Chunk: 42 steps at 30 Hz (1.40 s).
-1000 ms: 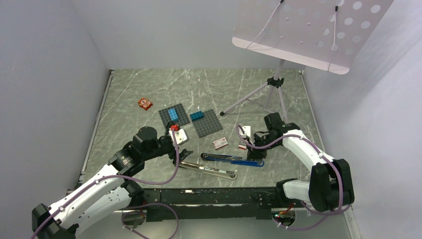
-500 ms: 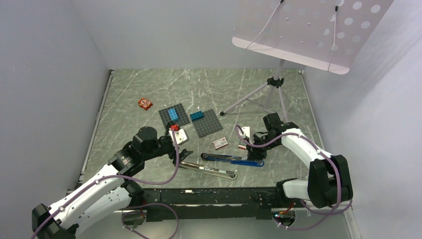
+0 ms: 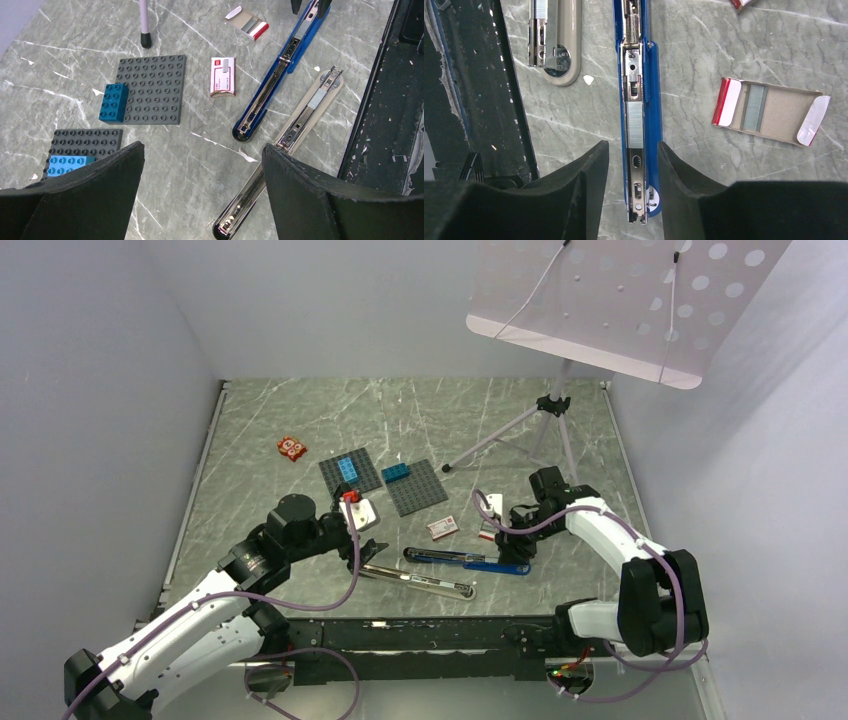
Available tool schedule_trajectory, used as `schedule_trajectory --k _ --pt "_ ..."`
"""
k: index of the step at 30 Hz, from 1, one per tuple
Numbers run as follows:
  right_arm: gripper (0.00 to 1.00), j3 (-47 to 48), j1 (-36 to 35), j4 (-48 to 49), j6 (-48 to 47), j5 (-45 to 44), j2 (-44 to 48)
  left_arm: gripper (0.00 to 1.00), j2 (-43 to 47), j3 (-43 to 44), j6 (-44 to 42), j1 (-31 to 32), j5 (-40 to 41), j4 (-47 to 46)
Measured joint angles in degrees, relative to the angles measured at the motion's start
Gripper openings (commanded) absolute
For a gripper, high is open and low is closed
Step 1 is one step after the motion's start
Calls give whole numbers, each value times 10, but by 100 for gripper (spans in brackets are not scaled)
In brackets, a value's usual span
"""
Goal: Load the staples into the stapler
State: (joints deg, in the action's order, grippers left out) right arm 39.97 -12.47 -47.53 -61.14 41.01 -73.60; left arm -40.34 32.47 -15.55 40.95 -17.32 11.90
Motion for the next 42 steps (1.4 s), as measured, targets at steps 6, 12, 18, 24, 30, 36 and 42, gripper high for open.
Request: schedule_trajectory --k 6,12,18,24,30,36,42 --pt "74 20 10 -12 13 24 9 99 1 0 2 0 0 0" --pt "100 35 12 -10 20 73 76 99 -12 0 3 -7 -25 -2" --pt "100 35 12 -37 -65 154 104 99 -57 0 -3 -8 -54 0" --pt "100 32 -65 -98 -181 213 50 99 -8 -47 -82 0 -81 -9" --pt "100 -37 -153 1 -118 180 79 99 3 -74 -229 48 -76 39" --pt "100 -52 -161 48 -100 160 106 95 -63 -82 -293 56 -37 69" --pt "100 -46 -161 24 -137 158 103 81 -154 -82 -318 56 -5 96"
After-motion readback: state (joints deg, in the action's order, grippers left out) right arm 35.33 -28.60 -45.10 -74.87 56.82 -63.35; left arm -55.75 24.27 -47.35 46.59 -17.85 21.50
